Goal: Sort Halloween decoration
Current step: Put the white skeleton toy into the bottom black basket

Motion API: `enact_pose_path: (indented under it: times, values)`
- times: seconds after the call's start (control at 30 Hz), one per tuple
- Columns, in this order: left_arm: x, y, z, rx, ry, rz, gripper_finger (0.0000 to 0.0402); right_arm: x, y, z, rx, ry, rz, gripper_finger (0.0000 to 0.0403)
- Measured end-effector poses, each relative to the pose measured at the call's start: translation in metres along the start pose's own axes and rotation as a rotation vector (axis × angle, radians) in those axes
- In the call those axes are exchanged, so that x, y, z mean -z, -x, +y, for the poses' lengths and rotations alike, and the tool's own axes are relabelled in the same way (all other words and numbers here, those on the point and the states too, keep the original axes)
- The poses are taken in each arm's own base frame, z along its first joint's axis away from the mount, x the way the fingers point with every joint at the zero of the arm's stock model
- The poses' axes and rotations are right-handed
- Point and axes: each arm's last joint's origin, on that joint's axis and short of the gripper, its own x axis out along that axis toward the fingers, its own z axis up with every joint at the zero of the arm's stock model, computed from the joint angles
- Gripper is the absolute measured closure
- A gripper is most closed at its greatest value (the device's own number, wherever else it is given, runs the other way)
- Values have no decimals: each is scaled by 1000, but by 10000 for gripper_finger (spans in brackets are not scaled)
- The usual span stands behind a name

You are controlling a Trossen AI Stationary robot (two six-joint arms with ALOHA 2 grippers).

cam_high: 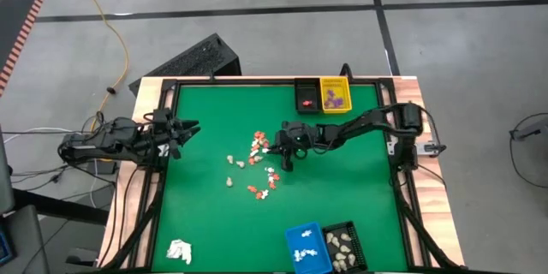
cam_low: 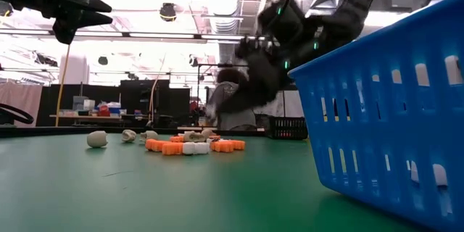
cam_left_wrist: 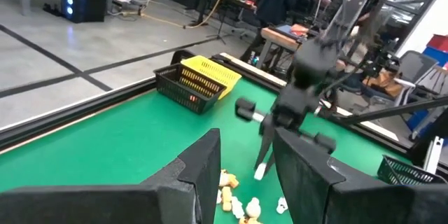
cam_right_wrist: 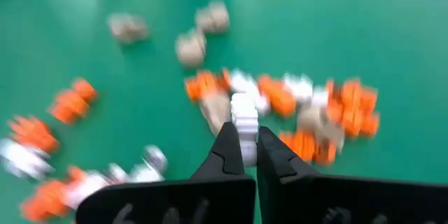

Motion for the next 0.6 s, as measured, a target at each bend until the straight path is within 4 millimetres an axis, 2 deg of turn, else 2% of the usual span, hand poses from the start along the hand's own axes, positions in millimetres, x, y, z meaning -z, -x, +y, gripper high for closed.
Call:
enact_pose_path:
  times: [0.17,0.3,0.5,0.6]
  values:
    - [0,0,0,0,11,0,281,-27,27,16,-31,21,-52,398]
    - [0,0,0,0,12,-1,281,-46,51,42,-96,44,-93,398]
    - [0,0,0,-1,12,-1,281,-51,79,102,-309,-28,-49,398]
    - [0,0,0,0,11,-1,281,-44,91,138,-429,-95,20,398]
